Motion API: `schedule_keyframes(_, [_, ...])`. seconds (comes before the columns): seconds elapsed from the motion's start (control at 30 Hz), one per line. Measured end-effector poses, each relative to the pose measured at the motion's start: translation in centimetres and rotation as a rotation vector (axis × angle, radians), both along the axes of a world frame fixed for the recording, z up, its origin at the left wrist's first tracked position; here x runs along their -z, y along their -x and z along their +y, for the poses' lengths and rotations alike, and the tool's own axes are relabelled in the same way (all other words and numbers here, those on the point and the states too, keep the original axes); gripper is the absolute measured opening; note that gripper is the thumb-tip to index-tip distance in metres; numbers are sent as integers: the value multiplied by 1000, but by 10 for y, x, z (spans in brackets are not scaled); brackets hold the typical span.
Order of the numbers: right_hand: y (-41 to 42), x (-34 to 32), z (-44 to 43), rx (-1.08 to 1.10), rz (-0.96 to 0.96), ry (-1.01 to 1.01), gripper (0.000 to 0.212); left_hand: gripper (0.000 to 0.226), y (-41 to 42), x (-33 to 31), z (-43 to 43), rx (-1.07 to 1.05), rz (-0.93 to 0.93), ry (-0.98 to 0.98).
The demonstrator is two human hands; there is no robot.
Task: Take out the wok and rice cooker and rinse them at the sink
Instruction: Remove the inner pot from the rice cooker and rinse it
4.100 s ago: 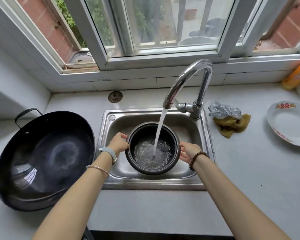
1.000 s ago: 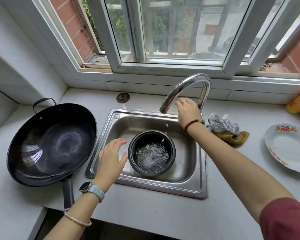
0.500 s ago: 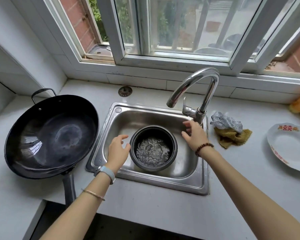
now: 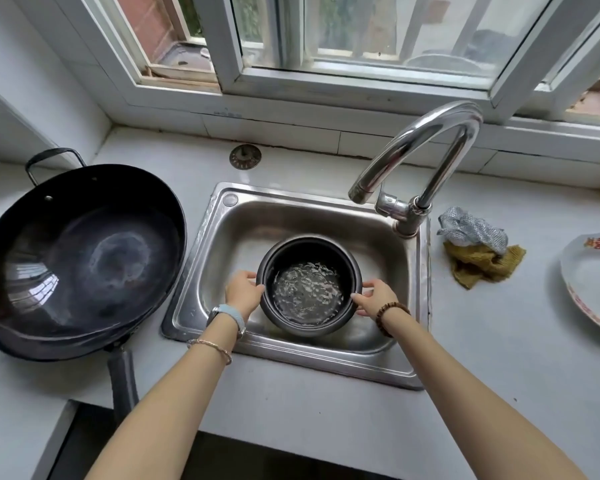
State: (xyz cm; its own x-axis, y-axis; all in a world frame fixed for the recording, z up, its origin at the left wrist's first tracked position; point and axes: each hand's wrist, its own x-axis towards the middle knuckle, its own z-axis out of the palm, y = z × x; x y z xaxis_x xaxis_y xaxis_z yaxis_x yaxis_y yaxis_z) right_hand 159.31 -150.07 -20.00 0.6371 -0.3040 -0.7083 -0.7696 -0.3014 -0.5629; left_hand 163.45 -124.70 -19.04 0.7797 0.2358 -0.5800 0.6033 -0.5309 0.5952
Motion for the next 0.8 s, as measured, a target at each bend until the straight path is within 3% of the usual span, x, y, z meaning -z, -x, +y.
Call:
schedule_keyframes(0.4, [-8, -7, 4, 12, 22, 87, 39, 30, -7, -5, 6, -68, 101, 181])
schedule_keyframes(0.8, [-8, -43, 8, 134, -194, 52, 38, 28, -5, -68, 21, -84, -110, 332])
